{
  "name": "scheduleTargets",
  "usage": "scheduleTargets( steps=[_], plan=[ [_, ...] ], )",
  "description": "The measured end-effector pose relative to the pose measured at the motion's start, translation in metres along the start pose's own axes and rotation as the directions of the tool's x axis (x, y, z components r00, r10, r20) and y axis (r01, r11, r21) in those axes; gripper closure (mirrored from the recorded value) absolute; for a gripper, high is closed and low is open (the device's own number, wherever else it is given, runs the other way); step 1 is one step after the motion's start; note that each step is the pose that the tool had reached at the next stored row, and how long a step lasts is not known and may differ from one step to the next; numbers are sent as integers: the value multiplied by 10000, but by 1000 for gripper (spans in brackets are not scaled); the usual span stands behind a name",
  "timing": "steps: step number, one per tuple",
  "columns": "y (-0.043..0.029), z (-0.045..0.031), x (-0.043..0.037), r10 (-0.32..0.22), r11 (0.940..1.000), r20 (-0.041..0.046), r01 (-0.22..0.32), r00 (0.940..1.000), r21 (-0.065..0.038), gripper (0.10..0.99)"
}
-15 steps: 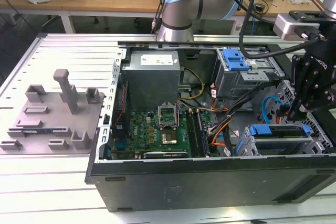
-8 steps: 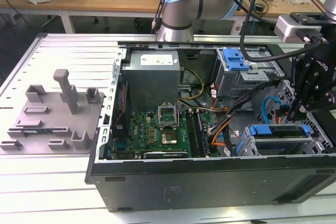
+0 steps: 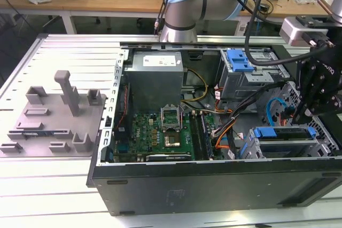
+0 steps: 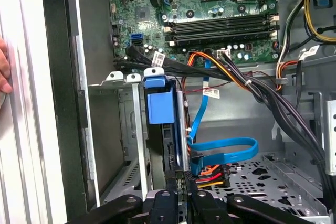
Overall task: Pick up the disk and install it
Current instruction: 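Insert the first disk wire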
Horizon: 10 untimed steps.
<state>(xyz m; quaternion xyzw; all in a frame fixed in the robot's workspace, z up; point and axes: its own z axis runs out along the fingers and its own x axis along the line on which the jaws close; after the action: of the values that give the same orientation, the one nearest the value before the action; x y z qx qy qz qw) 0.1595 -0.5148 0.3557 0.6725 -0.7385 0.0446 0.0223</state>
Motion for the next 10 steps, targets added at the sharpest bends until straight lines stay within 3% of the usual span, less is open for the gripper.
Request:
scheduleTargets(
  steps=[10],
  plan=[
    [-4,28,19,-31,10000,36,31,10000,0,918]
  ],
)
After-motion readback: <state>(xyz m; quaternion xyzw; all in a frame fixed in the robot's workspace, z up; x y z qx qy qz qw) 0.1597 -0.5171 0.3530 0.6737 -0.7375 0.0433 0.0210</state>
